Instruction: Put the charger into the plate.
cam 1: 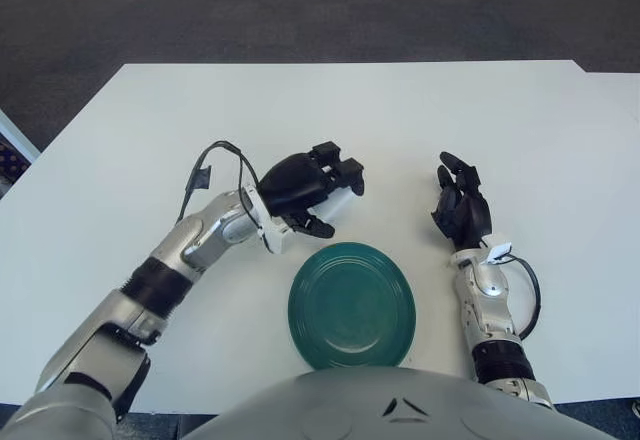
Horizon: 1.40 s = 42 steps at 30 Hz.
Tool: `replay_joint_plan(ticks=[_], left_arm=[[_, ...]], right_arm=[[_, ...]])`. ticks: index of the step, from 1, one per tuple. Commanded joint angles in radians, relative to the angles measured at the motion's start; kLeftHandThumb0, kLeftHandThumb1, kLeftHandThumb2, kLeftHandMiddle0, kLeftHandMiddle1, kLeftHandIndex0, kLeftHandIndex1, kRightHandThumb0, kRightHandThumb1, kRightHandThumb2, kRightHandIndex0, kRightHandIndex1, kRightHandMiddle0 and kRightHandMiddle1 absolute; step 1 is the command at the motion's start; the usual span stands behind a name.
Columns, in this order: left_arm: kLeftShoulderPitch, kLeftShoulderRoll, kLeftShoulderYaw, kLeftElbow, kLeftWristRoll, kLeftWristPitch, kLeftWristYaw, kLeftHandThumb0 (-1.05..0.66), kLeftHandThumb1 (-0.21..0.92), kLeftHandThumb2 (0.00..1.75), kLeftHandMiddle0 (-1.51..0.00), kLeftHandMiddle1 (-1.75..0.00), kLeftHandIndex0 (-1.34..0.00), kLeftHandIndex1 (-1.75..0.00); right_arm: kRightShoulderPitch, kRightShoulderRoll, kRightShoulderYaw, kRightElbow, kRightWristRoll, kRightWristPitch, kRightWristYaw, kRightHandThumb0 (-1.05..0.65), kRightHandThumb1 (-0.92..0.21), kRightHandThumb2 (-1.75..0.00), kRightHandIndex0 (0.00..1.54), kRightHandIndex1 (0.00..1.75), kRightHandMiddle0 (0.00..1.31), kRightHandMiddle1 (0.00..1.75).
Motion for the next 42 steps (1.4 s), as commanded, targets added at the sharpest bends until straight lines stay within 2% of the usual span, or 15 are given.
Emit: replay_joint_plan(ticks=[1, 6, 13, 20, 25, 32, 37, 42], left_arm=[[0.059, 0.077, 0.018, -0.253, -0.140, 0.096, -0.216, -0.48, 0.29, 1.35, -1.14, -1.75, -0.63, -1.75], [0.040, 0.104, -0.001, -0.282, -0.124, 0.011, -0.285, -0.48, 0.29, 1.35, -1.14, -1.75, -0.63, -1.75], [0.103, 0.084, -0.066, -0.349, -0.166, -0.006, -0.353, -0.48, 0.28, 1.35, -1.14, -1.75, -0.63, -1.75], [0.068, 0.086, -0.097, -0.315, -0.260, -0.061, -0.429, -0.48, 0.28, 1.36, -1.15, -1.75, -0.64, -1.75], [0.036, 0.095, -0.112, -0.291, -0.268, -0.124, -0.473, -0.48, 0.30, 1.33, -1.15, -1.75, -0.62, -1.75], [0.026, 0.086, -0.121, -0.249, -0.179, -0.241, -0.468, -0.47, 0.33, 1.29, -1.16, -1.75, -0.59, -1.75], [0.042, 0.077, -0.138, -0.221, -0.101, -0.272, -0.465, -0.45, 0.40, 1.12, -1.16, -1.75, -0.61, -1.64], [0.050, 0.073, -0.139, -0.216, -0.038, -0.290, -0.462, -0.45, 0.43, 1.03, -1.14, -1.75, -0.65, -1.55]], right_arm=[[0.117, 0.038, 0.004, 0.191, 0.007, 0.082, 0.002, -0.81, -0.92, -0.87, 0.41, 0.00, 0.00, 0.80], [0.114, 0.036, 0.003, 0.197, 0.002, 0.080, -0.002, -0.81, -0.92, -0.87, 0.41, 0.00, 0.00, 0.80], [0.109, 0.035, 0.004, 0.205, -0.004, 0.075, -0.006, -0.82, -0.92, -0.87, 0.43, 0.01, 0.00, 0.80], [0.107, 0.038, 0.002, 0.199, 0.002, 0.088, -0.007, -0.82, -0.92, -0.87, 0.43, 0.01, 0.01, 0.81], [0.105, 0.040, 0.001, 0.198, 0.006, 0.094, -0.006, -0.82, -0.92, -0.87, 0.43, 0.01, 0.01, 0.81], [0.097, 0.042, -0.003, 0.203, 0.010, 0.097, -0.008, -0.83, -0.92, -0.87, 0.43, 0.01, 0.00, 0.81], [0.093, 0.042, -0.001, 0.207, 0.006, 0.094, -0.011, -0.83, -0.92, -0.87, 0.43, 0.01, 0.00, 0.80], [0.093, 0.043, 0.000, 0.207, 0.006, 0.091, -0.009, -0.83, -0.92, -0.88, 0.43, 0.01, 0.00, 0.80]])
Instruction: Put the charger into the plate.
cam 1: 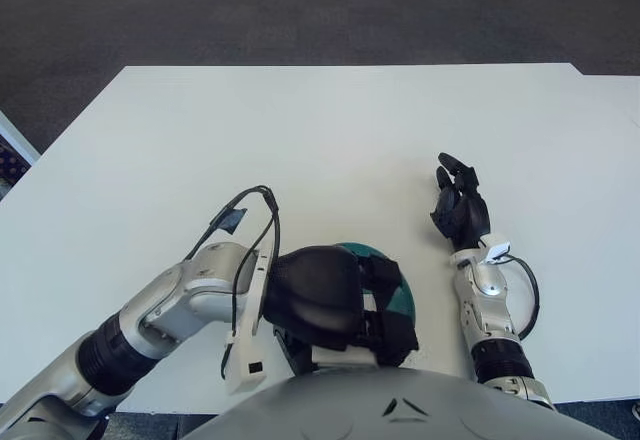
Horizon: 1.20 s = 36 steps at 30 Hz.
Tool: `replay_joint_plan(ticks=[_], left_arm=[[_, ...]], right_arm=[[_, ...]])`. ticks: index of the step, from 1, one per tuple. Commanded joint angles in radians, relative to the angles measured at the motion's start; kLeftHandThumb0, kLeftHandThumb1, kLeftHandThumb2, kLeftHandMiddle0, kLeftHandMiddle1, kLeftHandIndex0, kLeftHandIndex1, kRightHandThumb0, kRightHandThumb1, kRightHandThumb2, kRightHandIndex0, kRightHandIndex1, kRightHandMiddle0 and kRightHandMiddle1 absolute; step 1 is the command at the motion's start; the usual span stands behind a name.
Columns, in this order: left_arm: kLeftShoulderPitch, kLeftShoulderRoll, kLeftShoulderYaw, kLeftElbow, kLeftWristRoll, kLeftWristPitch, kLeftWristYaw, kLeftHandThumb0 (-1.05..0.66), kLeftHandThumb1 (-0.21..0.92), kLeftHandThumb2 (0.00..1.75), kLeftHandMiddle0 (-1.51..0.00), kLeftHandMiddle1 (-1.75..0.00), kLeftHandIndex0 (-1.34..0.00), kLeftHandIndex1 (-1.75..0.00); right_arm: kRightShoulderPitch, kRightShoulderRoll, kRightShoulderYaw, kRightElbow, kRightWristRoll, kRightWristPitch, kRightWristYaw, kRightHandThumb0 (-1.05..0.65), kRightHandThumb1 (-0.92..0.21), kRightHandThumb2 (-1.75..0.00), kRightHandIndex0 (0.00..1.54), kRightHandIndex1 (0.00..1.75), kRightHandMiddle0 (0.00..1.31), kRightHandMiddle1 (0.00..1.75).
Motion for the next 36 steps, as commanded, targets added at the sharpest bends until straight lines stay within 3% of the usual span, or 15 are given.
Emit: replay_joint_plan(ticks=[1, 23, 36], left_arm=[[0.003, -0.004, -0.003, 0.021, 0.072, -0.031, -0.002, -0.45, 0.43, 1.02, -1.14, -1.75, -0.65, -1.54], [-0.014, -0.048, 0.002, 0.076, 0.196, -0.055, 0.002, -0.44, 0.45, 0.98, -1.13, -1.75, -0.65, -1.52], [-0.025, -0.085, 0.001, 0.124, 0.219, -0.020, -0.003, -0.44, 0.50, 0.80, -1.12, -1.75, -0.73, -1.35]], right_arm=[[0.098, 0.043, 0.001, 0.191, 0.008, 0.090, -0.008, -0.83, -0.92, -0.88, 0.43, 0.01, 0.00, 0.80], [0.104, 0.051, 0.001, 0.180, 0.013, 0.106, -0.010, -0.83, -0.92, -0.89, 0.42, 0.00, 0.00, 0.81], [0.117, 0.053, 0.008, 0.166, 0.008, 0.103, -0.011, -0.83, -0.92, -0.88, 0.41, 0.00, 0.01, 0.82]])
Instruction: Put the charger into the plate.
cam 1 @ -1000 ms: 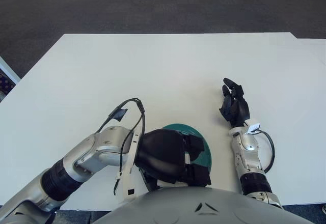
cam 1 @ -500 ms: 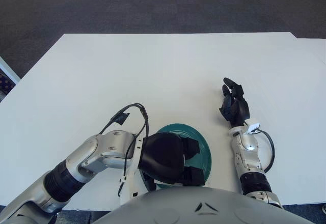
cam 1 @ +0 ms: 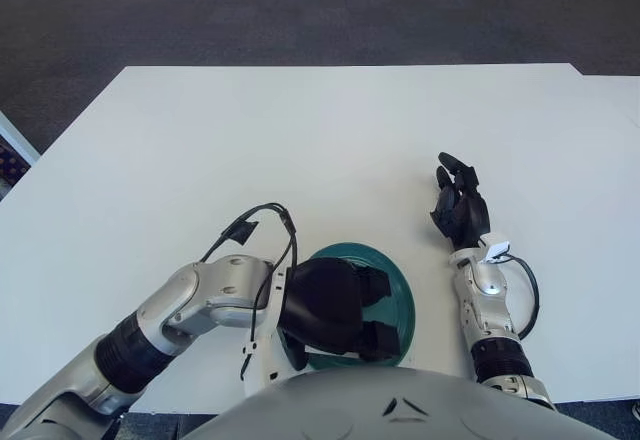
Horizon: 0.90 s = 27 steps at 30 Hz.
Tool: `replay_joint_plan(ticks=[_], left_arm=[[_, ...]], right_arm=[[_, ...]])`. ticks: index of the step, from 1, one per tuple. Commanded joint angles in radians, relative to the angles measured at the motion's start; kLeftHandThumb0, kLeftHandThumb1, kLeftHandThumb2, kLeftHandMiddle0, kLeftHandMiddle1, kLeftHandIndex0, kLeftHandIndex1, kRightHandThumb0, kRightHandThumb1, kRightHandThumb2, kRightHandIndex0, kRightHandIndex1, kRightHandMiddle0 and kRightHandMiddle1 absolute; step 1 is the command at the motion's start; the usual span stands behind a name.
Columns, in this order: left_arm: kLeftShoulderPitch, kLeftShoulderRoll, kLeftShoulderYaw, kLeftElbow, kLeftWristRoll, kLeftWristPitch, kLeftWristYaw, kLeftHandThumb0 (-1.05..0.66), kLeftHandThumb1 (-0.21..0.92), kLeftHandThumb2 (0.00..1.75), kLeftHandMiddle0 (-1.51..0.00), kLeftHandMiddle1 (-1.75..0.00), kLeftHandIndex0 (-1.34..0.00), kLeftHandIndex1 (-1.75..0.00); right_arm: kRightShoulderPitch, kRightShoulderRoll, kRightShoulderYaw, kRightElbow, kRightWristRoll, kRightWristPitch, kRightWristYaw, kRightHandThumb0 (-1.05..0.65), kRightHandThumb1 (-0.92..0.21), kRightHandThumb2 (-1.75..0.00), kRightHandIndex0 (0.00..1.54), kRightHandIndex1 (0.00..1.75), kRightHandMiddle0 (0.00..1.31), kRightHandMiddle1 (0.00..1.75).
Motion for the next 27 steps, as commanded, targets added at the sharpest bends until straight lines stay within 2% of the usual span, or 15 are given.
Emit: replay_joint_plan(ticks=[1, 9, 16, 20, 21, 23, 24, 26, 27], left_arm=[[-0.013, -0.007, 0.009, 0.025, 0.014, 0.003, 0.013, -0.44, 0.51, 0.79, -1.12, -1.75, -0.74, -1.34], [-0.021, -0.021, 0.014, 0.052, 0.017, -0.013, 0.032, -0.43, 0.52, 0.77, -1.12, -1.75, -0.74, -1.34], [-0.001, -0.047, 0.022, 0.068, -0.010, 0.008, 0.055, -0.43, 0.53, 0.77, -1.13, -1.75, -0.70, -1.37], [0.028, -0.075, 0.038, 0.083, -0.034, 0.011, 0.109, -0.41, 0.65, 0.63, -1.16, -1.75, -0.61, -1.42], [0.032, -0.081, 0.042, 0.087, -0.034, 0.012, 0.119, -0.60, 0.75, 0.54, -0.97, -1.75, -0.49, -1.42], [0.038, -0.083, 0.048, 0.089, -0.035, 0.012, 0.131, -0.81, 0.85, 0.48, -0.71, -1.75, -0.36, -1.43], [0.043, -0.083, 0.053, 0.089, -0.036, 0.012, 0.136, -0.84, 0.86, 0.48, -0.67, -1.75, -0.34, -1.43], [0.048, -0.080, 0.058, 0.085, -0.038, 0.015, 0.135, -0.95, 0.90, 0.57, -0.39, -1.75, -0.22, -1.43], [0.047, -0.078, 0.058, 0.084, -0.038, 0.017, 0.133, -0.97, 0.90, 0.60, -0.32, -1.63, -0.18, -1.41]], right_arm=[[0.123, 0.050, 0.011, 0.159, 0.007, 0.102, -0.008, -0.83, -0.92, -0.88, 0.42, 0.00, 0.01, 0.82], [0.131, 0.046, 0.019, 0.155, -0.003, 0.097, -0.005, -0.83, -0.92, -0.88, 0.40, 0.00, 0.00, 0.82], [0.136, 0.045, 0.026, 0.151, -0.011, 0.097, -0.006, -0.82, -0.92, -0.89, 0.38, 0.00, 0.00, 0.80], [0.137, 0.044, 0.029, 0.153, -0.016, 0.096, -0.008, -0.83, -0.92, -0.89, 0.38, 0.00, 0.00, 0.80], [0.137, 0.044, 0.029, 0.154, -0.017, 0.096, -0.009, -0.83, -0.92, -0.89, 0.38, 0.00, 0.00, 0.80], [0.137, 0.044, 0.030, 0.156, -0.018, 0.096, -0.009, -0.83, -0.92, -0.89, 0.38, 0.00, 0.00, 0.79], [0.137, 0.045, 0.029, 0.157, -0.017, 0.097, -0.009, -0.83, -0.92, -0.89, 0.38, 0.00, 0.00, 0.79], [0.139, 0.045, 0.028, 0.154, -0.015, 0.102, -0.008, -0.83, -0.92, -0.88, 0.38, 0.00, 0.00, 0.80], [0.139, 0.046, 0.027, 0.153, -0.014, 0.104, -0.007, -0.83, -0.92, -0.87, 0.38, 0.00, 0.00, 0.80]])
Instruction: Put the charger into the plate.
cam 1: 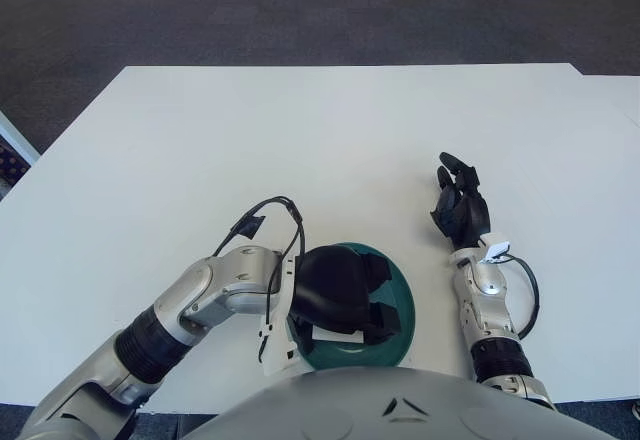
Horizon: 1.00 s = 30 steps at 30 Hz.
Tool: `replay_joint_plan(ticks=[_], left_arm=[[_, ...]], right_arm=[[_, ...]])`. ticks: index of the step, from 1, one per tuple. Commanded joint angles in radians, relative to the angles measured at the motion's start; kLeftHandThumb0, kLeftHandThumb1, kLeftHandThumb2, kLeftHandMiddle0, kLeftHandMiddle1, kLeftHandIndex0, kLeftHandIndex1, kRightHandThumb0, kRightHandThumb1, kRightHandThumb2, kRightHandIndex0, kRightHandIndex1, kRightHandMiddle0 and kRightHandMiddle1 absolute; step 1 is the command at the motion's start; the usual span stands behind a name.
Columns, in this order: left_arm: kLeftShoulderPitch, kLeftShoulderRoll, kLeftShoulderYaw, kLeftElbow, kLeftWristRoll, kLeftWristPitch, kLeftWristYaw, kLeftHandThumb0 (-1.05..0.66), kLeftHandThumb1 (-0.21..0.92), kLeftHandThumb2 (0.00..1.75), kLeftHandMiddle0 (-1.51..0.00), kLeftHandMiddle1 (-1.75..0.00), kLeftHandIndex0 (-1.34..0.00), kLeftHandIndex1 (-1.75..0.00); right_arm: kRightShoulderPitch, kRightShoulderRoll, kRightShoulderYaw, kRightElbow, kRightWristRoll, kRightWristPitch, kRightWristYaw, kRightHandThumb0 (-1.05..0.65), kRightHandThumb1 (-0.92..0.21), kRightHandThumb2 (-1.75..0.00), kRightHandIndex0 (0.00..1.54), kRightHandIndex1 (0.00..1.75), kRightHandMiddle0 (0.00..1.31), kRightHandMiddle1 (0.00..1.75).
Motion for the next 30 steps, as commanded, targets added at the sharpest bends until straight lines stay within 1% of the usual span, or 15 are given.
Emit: replay_joint_plan(ticks=[1, 2, 3, 4, 5, 6, 8, 9, 10, 11, 14, 16, 22, 30], left_arm=[[0.007, 0.007, 0.024, 0.004, -0.016, 0.015, 0.016, -1.00, 0.91, 0.64, -0.25, -1.42, -0.13, -1.37], [0.005, 0.010, 0.023, 0.003, -0.017, 0.018, 0.010, -1.01, 0.91, 0.67, -0.22, -1.28, -0.11, -1.32], [0.000, 0.016, 0.022, 0.002, -0.022, 0.023, -0.004, -1.02, 0.91, 0.71, -0.21, -1.03, -0.07, -1.25], [-0.003, 0.021, 0.021, 0.002, -0.025, 0.027, -0.013, -1.03, 0.92, 0.75, -0.20, -0.73, -0.05, -1.07], [-0.007, 0.028, 0.023, -0.002, -0.031, 0.034, -0.026, -1.04, 0.92, 0.78, -0.21, -0.50, -0.03, -0.95], [-0.010, 0.033, 0.023, -0.004, -0.035, 0.038, -0.033, -1.04, 0.92, 0.80, -0.20, -0.41, -0.02, -0.88], [-0.016, 0.069, 0.040, -0.045, -0.067, 0.063, -0.077, -1.04, 0.92, 0.84, -0.17, -0.19, -0.01, -0.68], [-0.029, 0.103, 0.058, -0.090, -0.099, 0.089, -0.123, -1.05, 0.92, 0.85, -0.16, -0.15, -0.01, -0.64], [-0.038, 0.126, 0.070, -0.121, -0.122, 0.108, -0.156, -1.05, 0.92, 0.86, -0.12, -0.11, 0.00, -0.51], [-0.045, 0.134, 0.069, -0.131, -0.121, 0.114, -0.174, -1.05, 0.92, 0.87, -0.10, -0.09, 0.00, -0.46], [-0.058, 0.137, 0.059, -0.130, -0.108, 0.115, -0.195, -1.05, 0.92, 0.89, -0.04, -0.03, 0.00, -0.25], [-0.071, 0.144, 0.059, -0.134, -0.115, 0.117, -0.210, -1.05, 0.92, 0.89, -0.02, -0.01, 0.00, -0.17], [-0.088, 0.154, 0.061, -0.136, -0.140, 0.124, -0.233, -1.05, 0.92, 0.90, 0.00, 0.00, 0.00, -0.03], [-0.103, 0.154, 0.063, -0.128, -0.156, 0.133, -0.247, -1.05, 0.92, 0.89, 0.00, 0.00, 0.00, 0.00]], right_arm=[[0.137, 0.046, 0.023, 0.155, -0.004, 0.105, -0.003, -0.83, -0.92, -0.86, 0.38, 0.00, 0.00, 0.80], [0.136, 0.047, 0.022, 0.157, -0.003, 0.105, -0.002, -0.82, -0.92, -0.86, 0.39, 0.01, 0.00, 0.80], [0.134, 0.049, 0.021, 0.160, -0.001, 0.105, -0.002, -0.82, -0.92, -0.85, 0.39, 0.01, 0.00, 0.81], [0.133, 0.050, 0.020, 0.162, 0.000, 0.105, -0.002, -0.81, -0.92, -0.84, 0.39, 0.01, 0.00, 0.81], [0.132, 0.051, 0.020, 0.164, 0.001, 0.104, -0.002, -0.81, -0.92, -0.84, 0.39, 0.01, 0.01, 0.81], [0.132, 0.052, 0.020, 0.165, 0.002, 0.103, -0.003, -0.81, -0.92, -0.83, 0.39, 0.01, 0.01, 0.82], [0.130, 0.055, 0.019, 0.169, 0.004, 0.102, -0.002, -0.80, -0.92, -0.82, 0.39, 0.01, 0.02, 0.82], [0.129, 0.057, 0.018, 0.169, 0.009, 0.105, 0.001, -0.79, -0.92, -0.82, 0.39, 0.01, 0.02, 0.82], [0.129, 0.058, 0.017, 0.169, 0.012, 0.107, 0.003, -0.79, -0.92, -0.82, 0.39, 0.00, 0.02, 0.83], [0.129, 0.059, 0.017, 0.169, 0.016, 0.111, 0.006, -0.79, -0.92, -0.82, 0.39, 0.00, 0.02, 0.83], [0.129, 0.058, 0.017, 0.163, 0.021, 0.123, 0.010, -0.78, -0.92, -0.83, 0.36, 0.00, 0.01, 0.83], [0.136, 0.053, 0.021, 0.144, 0.018, 0.136, 0.010, -0.79, -0.92, -0.84, 0.35, 0.00, 0.00, 0.82], [0.164, 0.032, 0.049, 0.090, -0.033, 0.158, -0.010, -0.81, -0.92, -0.87, 0.32, 0.00, 0.00, 0.78], [0.177, 0.027, 0.057, 0.049, -0.045, 0.181, -0.011, -0.82, -0.92, -0.89, 0.32, 0.00, 0.00, 0.75]])
